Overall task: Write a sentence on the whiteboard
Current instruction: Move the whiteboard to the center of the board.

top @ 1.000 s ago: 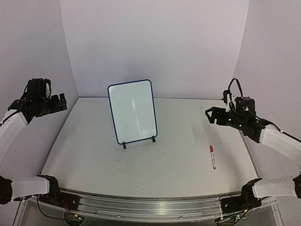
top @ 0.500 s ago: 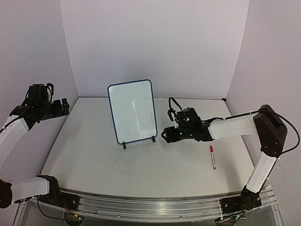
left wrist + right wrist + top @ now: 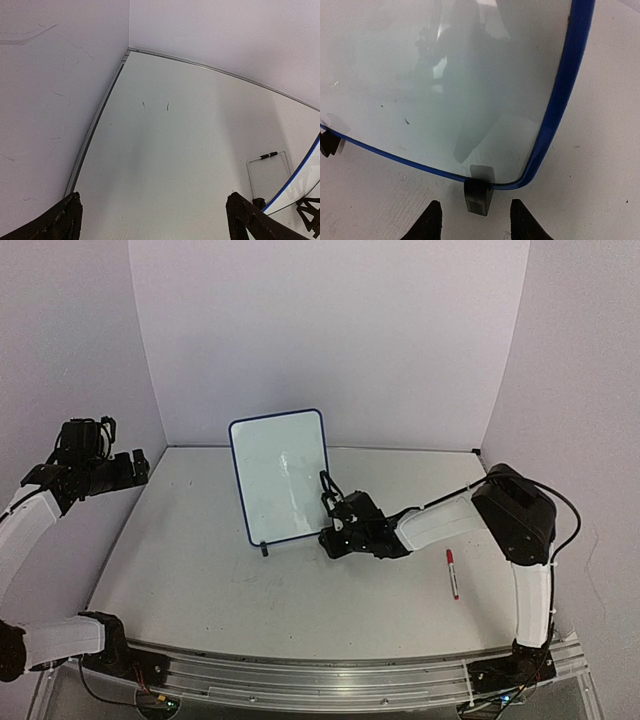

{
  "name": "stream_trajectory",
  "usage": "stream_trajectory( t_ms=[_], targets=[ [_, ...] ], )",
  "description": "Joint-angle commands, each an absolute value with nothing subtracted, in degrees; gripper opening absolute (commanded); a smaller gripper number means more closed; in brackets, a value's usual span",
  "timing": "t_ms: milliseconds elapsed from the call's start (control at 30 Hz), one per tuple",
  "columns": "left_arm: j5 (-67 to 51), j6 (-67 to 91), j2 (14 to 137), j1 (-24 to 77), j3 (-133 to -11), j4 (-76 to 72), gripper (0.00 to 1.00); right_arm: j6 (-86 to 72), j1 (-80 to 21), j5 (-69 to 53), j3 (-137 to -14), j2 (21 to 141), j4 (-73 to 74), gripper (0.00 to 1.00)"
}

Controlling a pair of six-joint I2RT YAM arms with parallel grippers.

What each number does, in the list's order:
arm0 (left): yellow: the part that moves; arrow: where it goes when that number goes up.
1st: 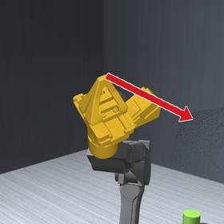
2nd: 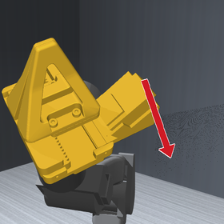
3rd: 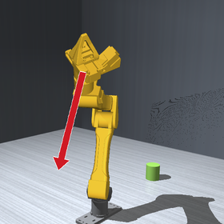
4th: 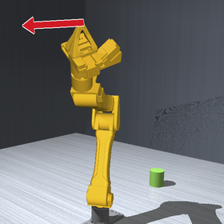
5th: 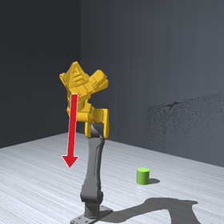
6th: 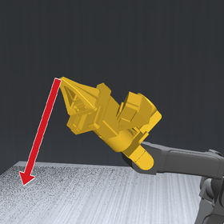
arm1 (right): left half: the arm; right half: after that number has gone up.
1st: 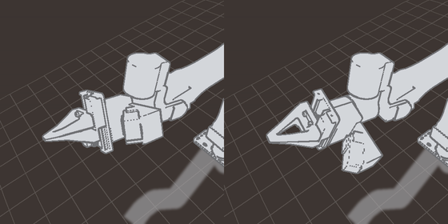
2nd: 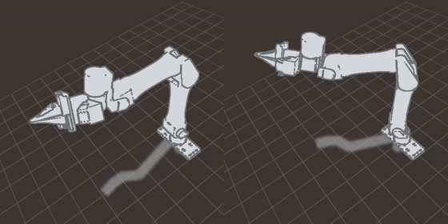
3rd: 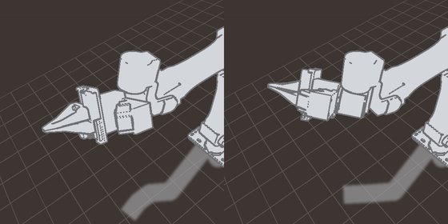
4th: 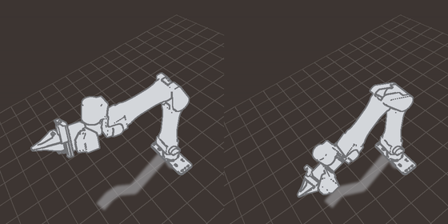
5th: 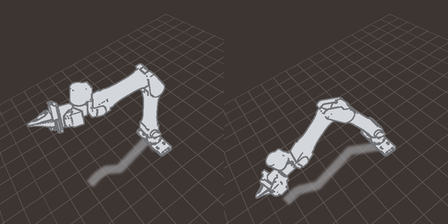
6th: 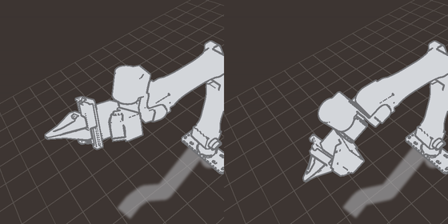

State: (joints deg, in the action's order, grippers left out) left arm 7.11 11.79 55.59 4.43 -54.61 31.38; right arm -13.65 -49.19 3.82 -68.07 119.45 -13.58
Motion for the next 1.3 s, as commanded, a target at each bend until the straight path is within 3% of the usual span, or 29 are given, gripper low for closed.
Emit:
stream_trajectory(
  t_ms=[0, 167, 433, 800, 1200, 1267],
  targets=[
    [7.0, 11.0, 55.9, 4.2, -55.1, 29.8, 0.99, -13.8, -49.6, 6.4, -70.7, 122.2, -17.2, 0.37],
    [7.3, 10.9, 56.2, 4.2, -55.2, 29.9, 1.0, -13.0, -50.1, 6.9, -71.9, 123.9, -18.3, 0.26],
    [7.3, 10.9, 56.5, 4.2, -55.2, 29.9, 0.99, -11.3, -51.4, 9.7, -71.3, 124.7, -19.4, 0.0],
    [7.1, 10.9, 57.0, 4.2, -55.2, 29.8, 1.0, -10.7, -57.1, 20.1, -62.5, 118.1, -18.7, 0.0],
    [6.1, 11.4, 57.5, 4.2, -55.2, 29.7, 0.99, -21.2, -65.1, 32.8, -55.4, 111.2, -10.1, 0.0],
    [5.7, 11.4, 57.7, 4.2, -55.1, 29.7, 0.99, -22.2, -65.4, 32.5, -55.0, 110.7, -9.4, 0.06]
  ],
)
